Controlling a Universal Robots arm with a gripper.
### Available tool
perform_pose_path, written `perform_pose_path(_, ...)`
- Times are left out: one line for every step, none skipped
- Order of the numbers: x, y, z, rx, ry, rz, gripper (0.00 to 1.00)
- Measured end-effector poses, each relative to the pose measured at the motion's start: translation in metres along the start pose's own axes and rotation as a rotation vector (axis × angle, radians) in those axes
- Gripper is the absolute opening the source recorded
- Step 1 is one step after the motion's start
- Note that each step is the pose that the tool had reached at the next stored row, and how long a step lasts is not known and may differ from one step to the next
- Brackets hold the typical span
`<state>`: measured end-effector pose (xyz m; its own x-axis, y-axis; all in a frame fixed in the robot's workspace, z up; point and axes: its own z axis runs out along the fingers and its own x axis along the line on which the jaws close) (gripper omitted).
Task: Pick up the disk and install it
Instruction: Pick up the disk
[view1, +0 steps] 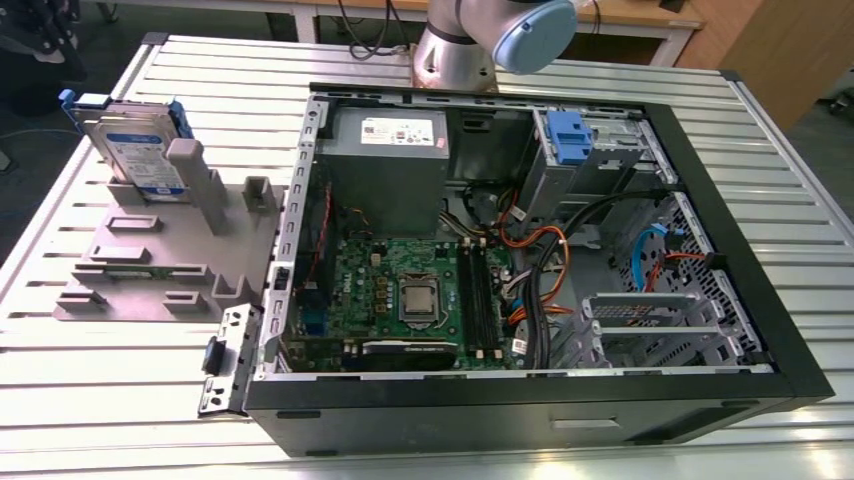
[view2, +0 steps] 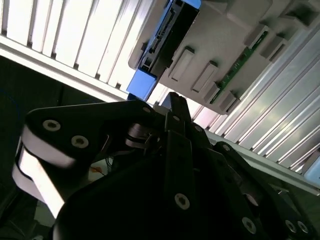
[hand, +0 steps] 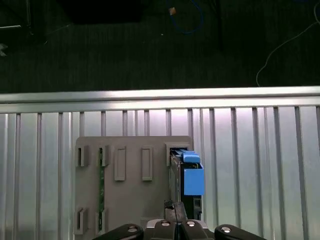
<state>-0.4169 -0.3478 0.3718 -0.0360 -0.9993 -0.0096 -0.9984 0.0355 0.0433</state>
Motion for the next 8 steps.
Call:
perform_pose_path(0.0, 0.0, 0.0, -0.0002, 0.0006, -0.014, 0.11)
perform_pose_path(0.0, 0.0, 0.0, -0.0003, 0.0012, -0.027, 0.11)
perform_pose_path(0.0, 0.0, 0.0, -0.0004, 0.0018, -0.041, 0.11)
perform_pose_path(0.0, 0.0, 0.0, -0.0006, 0.0024, -0.054, 0.11)
perform_pose_path(0.0, 0.0, 0.0, -0.0008, 0.0029, -0.067, 0.11)
perform_pose_path(0.0, 0.0, 0.0, -0.0008, 0.0034, -0.079, 0.11)
perform_pose_path(0.0, 0.0, 0.0, -0.0009, 0.0039, -0.091, 0.11)
perform_pose_path(0.0, 0.0, 0.0, -0.001, 0.0045, -0.103, 0.11)
